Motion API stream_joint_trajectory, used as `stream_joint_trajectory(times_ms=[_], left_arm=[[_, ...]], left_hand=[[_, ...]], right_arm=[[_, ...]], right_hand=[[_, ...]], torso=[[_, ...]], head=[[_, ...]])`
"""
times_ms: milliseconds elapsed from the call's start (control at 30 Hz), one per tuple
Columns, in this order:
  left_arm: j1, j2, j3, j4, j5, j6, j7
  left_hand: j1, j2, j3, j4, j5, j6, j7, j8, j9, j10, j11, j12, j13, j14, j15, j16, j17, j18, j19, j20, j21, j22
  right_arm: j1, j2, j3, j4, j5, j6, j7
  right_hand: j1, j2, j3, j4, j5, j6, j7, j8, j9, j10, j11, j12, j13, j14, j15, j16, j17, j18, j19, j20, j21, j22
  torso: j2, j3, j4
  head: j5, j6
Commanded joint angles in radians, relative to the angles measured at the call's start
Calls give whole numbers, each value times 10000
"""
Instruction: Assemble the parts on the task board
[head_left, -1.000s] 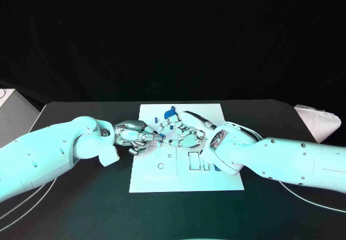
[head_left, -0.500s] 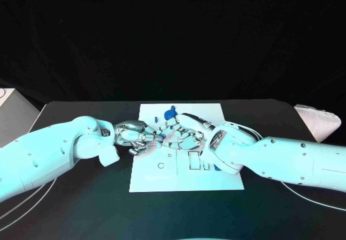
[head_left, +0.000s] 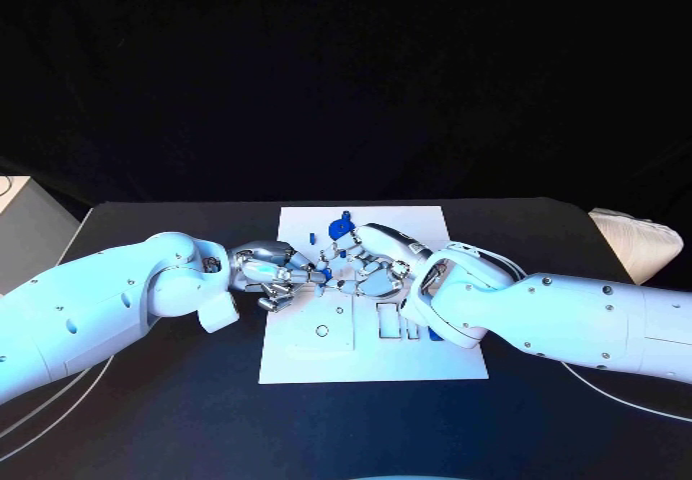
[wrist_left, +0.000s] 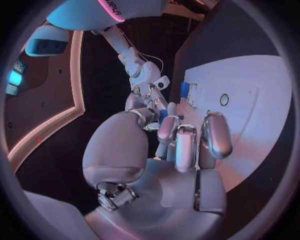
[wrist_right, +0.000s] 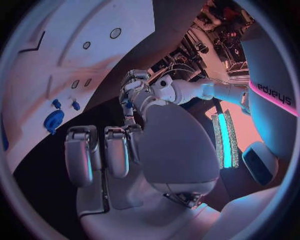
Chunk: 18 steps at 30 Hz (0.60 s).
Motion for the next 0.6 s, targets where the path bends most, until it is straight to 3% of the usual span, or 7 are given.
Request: stream_joint_trajectory(times_ms=[33,300,600], left_arm=[[11,-5,13,-41,5,-81,82],[11,2,13,-49,81,-315,206],[11,5,11,-67,325,-647,329]], left_hand=[[155,30,1003,-1019,28,160,-67,71,3,-52,-9,-15,-20,805,64,-26,2020,81,-5,68,-24,-2],[143,16,1006,-1014,16,162,-65,68,-6,-62,-7,-28,-39,796,63,-39,1999,87,-22,67,-39,-30],[34,-31,964,-899,-59,71,-21,-31,-99,-215,29,-232,-303,767,87,-76,1941,103,-84,77,-93,-115]], right_arm=[[-11,-9,-6,-4,-13,-124,87],[-11,30,-7,-65,-123,51,-148],[-12,76,-8,-90,-206,171,-302]], right_hand=[[4,168,62,-14,-36,146,-39,59,76,16,-62,59,1561,845,-79,6,1724,-107,906,-92,58,2297],[-114,8,81,-152,-166,274,-72,199,135,8,-94,46,1552,845,-81,-1,1720,-105,904,-104,47,2292],[-163,-20,89,-178,-205,339,-88,261,158,2,-110,37,1546,844,-77,-6,1715,-106,905,-103,48,2294]], torso=[[-1,-4,1],[1,-9,9],[-2,-10,12]], head=[[-7,2],[-17,-5],[-17,-10]])
